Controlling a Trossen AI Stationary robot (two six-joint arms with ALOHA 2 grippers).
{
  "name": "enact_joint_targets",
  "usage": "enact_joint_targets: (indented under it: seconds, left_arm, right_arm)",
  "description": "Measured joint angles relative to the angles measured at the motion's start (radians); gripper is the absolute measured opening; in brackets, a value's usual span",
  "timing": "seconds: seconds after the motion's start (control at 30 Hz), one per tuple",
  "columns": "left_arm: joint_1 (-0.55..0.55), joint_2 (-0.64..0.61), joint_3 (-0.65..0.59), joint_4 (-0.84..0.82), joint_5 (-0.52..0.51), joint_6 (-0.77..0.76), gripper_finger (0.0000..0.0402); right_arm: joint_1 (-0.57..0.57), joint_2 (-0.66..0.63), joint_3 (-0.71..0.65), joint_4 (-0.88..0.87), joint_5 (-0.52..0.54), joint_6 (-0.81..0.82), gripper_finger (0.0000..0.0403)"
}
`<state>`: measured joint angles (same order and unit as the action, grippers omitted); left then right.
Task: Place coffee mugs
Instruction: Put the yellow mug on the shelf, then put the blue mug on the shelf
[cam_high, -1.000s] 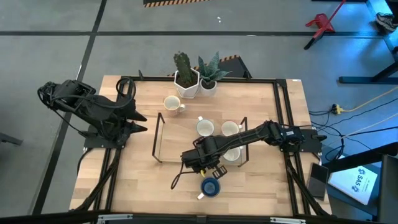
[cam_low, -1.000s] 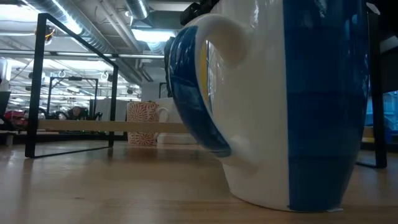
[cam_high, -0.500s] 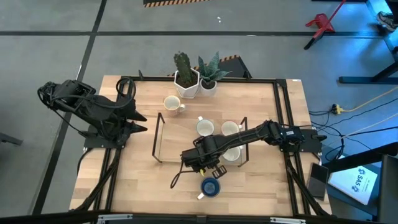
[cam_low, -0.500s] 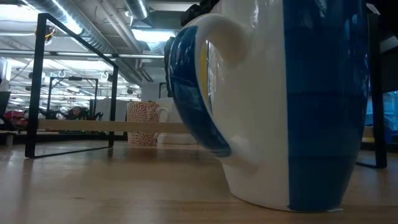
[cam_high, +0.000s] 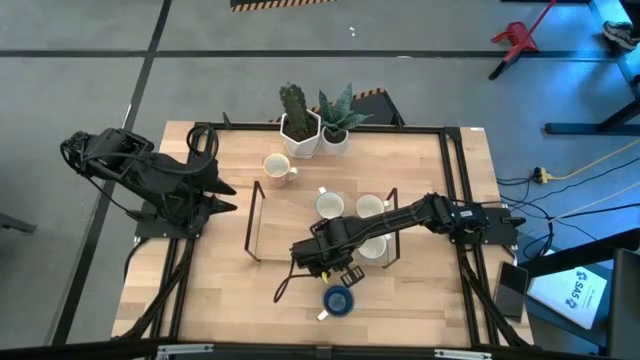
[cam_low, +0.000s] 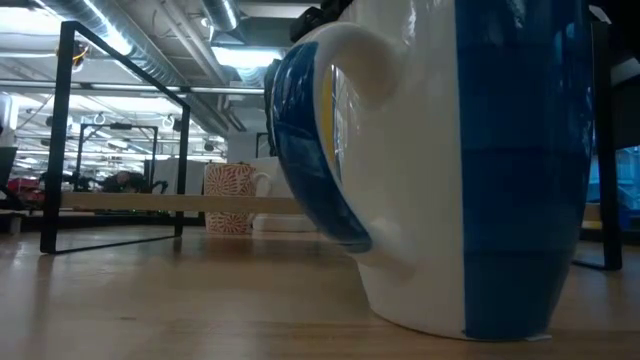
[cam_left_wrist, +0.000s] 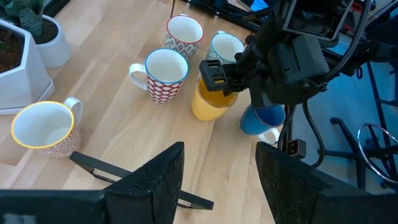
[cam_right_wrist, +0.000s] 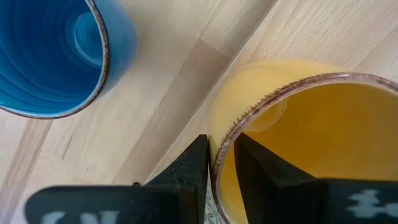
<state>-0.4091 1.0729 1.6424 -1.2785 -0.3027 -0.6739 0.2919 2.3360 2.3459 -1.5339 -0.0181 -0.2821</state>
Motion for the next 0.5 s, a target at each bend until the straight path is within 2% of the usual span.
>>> enact_joint_targets:
  seconds: [0.17,0.4,0.5]
  left_arm:
    - [0.000,0.000,0.000,0.000,0.000,0.000,0.0194]
    - [0.000,0.000,0.000,0.000,0.000,0.001,0.0194]
    - [0.000,0.000,0.000,0.000,0.000,0.002,0.0194]
  right_arm:
    - [0.000,0.000,0.000,0.001,-0.010,-0.001,0.0073]
    - [0.000,0.000,0.000,-0.001,-0.027,0.013,0.0131]
    - [0.000,0.000,0.001,-0.003,-0.027,0.013,0.0144]
